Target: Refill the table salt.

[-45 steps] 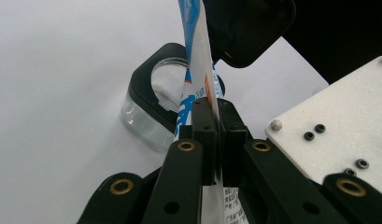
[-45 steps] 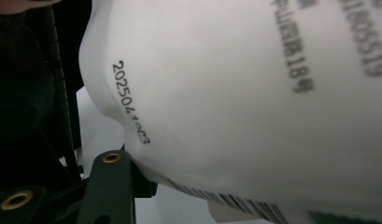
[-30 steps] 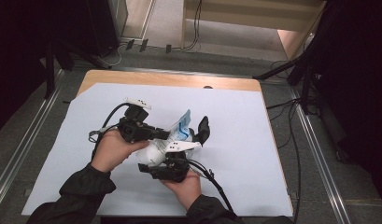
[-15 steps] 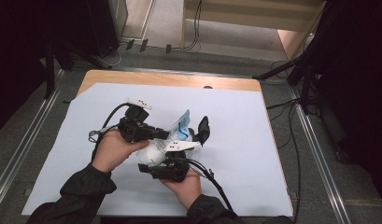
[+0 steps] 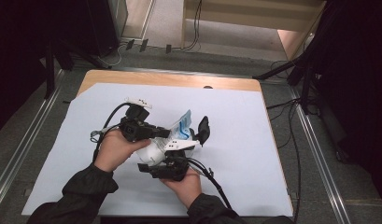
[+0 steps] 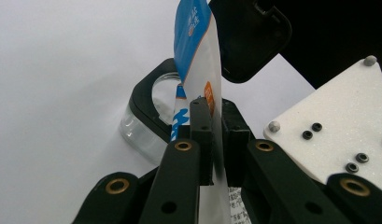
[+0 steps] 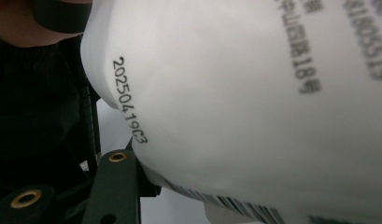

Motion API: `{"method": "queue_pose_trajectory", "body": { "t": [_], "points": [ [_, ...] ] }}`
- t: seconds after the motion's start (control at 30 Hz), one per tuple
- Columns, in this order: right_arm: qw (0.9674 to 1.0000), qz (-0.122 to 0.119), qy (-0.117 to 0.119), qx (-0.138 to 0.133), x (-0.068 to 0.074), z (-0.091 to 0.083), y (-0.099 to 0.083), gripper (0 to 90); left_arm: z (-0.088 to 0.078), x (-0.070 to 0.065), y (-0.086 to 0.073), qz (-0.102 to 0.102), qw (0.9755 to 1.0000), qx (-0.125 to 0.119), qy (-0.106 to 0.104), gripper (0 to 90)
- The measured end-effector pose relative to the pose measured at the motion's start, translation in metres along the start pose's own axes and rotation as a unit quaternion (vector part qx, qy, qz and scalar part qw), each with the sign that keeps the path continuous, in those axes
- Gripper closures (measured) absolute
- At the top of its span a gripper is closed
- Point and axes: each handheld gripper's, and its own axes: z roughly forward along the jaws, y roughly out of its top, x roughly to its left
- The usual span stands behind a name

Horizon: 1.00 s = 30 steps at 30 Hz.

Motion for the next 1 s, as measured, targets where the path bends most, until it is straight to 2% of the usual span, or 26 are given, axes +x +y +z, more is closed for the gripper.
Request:
{"method": "queue_pose_trajectory", "body": {
  "t": [0.23, 1.0],
  "points": [
    [0.9998, 0.015, 0.009, -0.008, -0.0015, -0.0017, 0.0018, 55.3, -0.0003, 0.0008, -0.0004, 0.003, 0.9999, -0.01, 0.001, 86.2],
    [0.9999, 0.01, -0.001, -0.002, -0.0012, -0.0024, 0.0012, 56.8, 0.0011, 0.0, -0.0008, 0.008, 0.9999, -0.007, 0.003, 84.3]
  ]
}}
